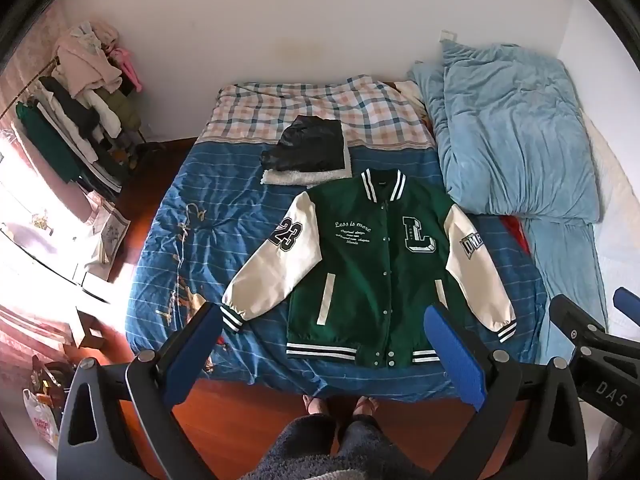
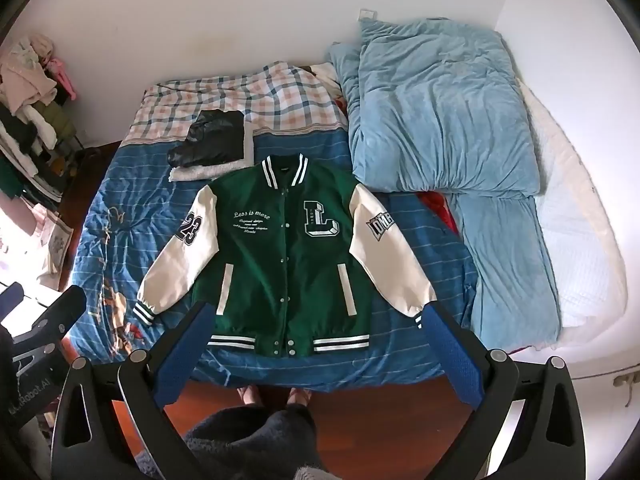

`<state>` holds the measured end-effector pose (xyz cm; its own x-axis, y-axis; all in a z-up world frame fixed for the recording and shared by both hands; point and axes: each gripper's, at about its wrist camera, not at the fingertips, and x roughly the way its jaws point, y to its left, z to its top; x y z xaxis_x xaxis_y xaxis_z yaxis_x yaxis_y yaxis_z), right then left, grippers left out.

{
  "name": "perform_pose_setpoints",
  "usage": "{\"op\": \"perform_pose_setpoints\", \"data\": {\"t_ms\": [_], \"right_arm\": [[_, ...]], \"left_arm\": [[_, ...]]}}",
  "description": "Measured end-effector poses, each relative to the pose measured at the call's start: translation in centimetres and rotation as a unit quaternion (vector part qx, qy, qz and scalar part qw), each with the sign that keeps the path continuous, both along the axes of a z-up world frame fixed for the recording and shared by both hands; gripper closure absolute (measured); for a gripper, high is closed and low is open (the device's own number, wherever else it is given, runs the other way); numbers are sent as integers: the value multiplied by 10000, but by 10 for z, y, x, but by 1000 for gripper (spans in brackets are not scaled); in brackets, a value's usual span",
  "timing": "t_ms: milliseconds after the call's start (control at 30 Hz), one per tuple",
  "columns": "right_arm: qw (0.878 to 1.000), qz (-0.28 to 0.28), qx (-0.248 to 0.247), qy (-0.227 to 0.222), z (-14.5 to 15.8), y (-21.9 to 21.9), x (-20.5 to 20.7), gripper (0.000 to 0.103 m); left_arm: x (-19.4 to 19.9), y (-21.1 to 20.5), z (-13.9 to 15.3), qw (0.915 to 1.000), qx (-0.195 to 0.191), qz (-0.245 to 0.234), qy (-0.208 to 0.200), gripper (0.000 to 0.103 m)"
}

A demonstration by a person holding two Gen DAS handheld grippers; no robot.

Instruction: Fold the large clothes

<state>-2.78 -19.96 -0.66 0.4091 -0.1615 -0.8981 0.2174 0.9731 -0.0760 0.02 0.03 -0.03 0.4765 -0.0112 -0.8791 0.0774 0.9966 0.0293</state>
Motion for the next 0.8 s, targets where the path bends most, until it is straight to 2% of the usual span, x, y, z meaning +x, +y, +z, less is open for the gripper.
{"op": "perform_pose_setpoints", "data": {"t_ms": [800], "right_arm": [[10000, 10, 34, 22, 1, -3, 1, 0]], "left_arm": [[-2, -3, -2, 10000, -8, -7, 50, 0]]}}
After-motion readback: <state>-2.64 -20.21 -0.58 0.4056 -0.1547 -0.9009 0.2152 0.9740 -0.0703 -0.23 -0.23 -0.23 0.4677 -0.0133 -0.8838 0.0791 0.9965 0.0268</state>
